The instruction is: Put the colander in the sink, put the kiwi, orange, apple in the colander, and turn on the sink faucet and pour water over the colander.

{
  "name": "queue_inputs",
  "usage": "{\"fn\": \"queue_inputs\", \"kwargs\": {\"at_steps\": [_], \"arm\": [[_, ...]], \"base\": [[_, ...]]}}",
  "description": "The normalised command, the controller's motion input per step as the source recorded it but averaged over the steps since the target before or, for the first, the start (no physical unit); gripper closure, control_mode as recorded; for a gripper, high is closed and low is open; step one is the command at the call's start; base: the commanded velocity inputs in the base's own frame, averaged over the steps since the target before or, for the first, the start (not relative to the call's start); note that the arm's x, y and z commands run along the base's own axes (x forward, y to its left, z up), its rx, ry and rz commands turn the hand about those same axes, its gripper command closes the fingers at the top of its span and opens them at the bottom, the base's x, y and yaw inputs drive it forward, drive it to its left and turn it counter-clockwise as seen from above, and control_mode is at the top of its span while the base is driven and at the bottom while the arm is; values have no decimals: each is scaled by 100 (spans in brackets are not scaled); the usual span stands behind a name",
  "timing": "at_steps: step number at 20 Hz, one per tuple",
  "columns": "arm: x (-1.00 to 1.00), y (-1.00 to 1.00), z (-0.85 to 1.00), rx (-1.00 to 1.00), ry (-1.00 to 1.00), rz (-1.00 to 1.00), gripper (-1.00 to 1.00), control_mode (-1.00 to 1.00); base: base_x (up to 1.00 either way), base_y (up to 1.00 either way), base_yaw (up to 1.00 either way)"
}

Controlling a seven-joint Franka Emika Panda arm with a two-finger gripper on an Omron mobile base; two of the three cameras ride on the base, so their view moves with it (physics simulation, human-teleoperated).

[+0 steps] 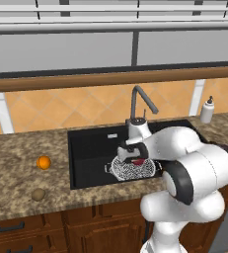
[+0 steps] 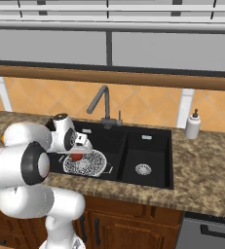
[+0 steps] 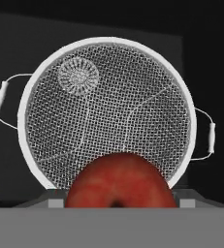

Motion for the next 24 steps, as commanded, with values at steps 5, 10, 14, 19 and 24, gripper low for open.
{"fn": "queue_inputs", "kwargs": {"at_steps": [5, 10, 14, 19, 24], "arm": [[54, 2, -30, 8, 29, 0, 100, -100], [13, 9, -31, 0, 4, 0, 100, -100], [-2, 0, -32, 0, 6, 0, 100, -100], [-21, -1, -33, 0, 0, 0, 100, -100], [-2, 0, -46, 0, 1, 0, 100, -100]], "base": [[0, 0, 0], [0, 0, 0], [0, 0, 0], [0, 0, 0], [0, 0, 0]]}}
